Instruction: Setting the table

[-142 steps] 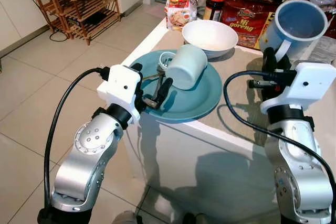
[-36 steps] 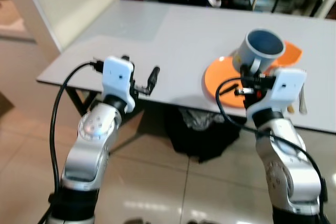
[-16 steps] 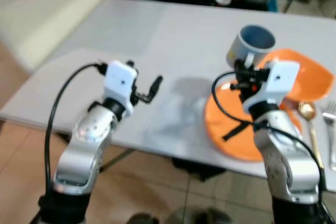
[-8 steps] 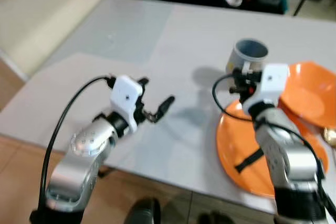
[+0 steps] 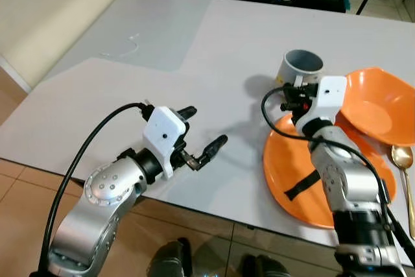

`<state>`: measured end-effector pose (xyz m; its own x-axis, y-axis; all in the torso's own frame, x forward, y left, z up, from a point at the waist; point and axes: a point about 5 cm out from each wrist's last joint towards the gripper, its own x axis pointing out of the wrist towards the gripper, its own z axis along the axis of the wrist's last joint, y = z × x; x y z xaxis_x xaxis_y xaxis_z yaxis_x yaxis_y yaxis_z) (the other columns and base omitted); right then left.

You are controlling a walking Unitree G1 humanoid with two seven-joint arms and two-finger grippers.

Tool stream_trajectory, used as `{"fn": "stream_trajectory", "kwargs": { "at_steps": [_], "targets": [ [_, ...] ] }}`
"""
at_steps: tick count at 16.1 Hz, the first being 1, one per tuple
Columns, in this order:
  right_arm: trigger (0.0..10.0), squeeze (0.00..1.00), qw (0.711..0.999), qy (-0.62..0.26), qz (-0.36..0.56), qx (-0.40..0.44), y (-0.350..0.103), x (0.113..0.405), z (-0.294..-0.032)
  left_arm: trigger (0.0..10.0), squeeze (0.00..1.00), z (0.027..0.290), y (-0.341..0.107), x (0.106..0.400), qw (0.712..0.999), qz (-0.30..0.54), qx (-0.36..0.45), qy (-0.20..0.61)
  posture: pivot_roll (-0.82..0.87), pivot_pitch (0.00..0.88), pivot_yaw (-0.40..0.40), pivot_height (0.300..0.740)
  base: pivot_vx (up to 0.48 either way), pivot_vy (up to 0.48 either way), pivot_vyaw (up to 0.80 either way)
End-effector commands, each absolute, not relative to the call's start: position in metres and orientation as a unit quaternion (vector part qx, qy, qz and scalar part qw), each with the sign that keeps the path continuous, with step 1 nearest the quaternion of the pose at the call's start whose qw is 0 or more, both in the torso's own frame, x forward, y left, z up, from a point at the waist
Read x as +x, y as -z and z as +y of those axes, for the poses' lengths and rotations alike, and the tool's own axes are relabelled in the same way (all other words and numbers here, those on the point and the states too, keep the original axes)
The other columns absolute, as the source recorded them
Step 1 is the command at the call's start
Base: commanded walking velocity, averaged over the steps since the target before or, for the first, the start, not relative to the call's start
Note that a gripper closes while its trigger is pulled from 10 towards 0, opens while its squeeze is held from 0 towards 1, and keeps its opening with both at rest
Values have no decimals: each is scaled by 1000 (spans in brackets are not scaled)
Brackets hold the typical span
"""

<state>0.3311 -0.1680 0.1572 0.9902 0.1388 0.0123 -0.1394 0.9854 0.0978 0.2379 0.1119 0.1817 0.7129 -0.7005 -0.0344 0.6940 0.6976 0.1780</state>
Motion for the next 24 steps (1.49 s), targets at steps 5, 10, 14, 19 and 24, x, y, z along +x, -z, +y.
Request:
{"fn": "stream_trajectory", "kwargs": {
  "at_steps": [5,10,14,19,24],
  "targets": [
    [10000,0,998,-52,-1,32,-155,345,-176,10000,0,111,-182,229,916,-10,93,389,110,210,9,740,0,0,0],
    [10000,1000,999,-36,23,34,-151,348,-187,10000,0,106,-180,223,904,1,81,419,107,204,14,740,0,0,0],
    [10000,1000,998,-34,35,43,-148,347,-189,10000,0,105,-180,224,900,4,81,429,106,191,16,740,0,0,0],
    [10000,1000,998,-23,34,40,-160,337,-198,10000,0,109,-178,227,903,2,89,421,103,159,8,740,0,0,0],
    [10000,0,997,-25,-44,52,-214,278,-198,10000,0,123,-179,239,935,-19,79,345,86,117,2,740,0,0,0]
  ]
}}
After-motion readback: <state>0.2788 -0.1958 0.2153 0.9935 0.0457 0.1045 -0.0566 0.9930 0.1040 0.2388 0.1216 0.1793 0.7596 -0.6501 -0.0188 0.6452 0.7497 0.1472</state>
